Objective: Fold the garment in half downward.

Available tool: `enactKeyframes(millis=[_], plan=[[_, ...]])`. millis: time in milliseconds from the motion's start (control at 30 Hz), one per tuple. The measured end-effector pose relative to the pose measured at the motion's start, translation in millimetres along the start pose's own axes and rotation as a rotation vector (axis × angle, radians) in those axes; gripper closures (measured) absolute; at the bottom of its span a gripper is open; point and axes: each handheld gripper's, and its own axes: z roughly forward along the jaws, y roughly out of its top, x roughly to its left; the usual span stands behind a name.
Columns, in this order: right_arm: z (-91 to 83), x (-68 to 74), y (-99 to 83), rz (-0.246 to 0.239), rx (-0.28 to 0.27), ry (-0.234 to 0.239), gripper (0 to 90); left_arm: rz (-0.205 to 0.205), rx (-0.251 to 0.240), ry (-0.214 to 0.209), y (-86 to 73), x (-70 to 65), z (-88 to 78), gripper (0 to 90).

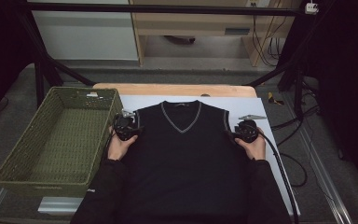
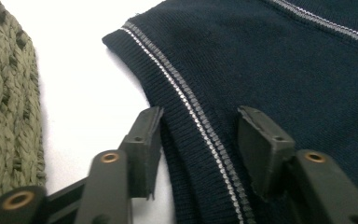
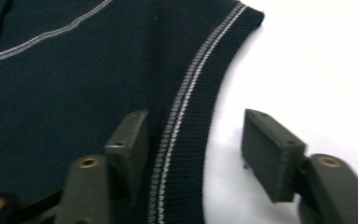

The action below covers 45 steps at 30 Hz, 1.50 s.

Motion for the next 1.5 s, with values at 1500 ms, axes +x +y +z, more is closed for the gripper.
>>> enactKeyframes(millis=[1500], plan=[[-64.7,20.7,32.8,0.022,-0.023,0.11,81.5,0.009,-0.091,-0.064,28.1,-25.4,-81.7,79.6]])
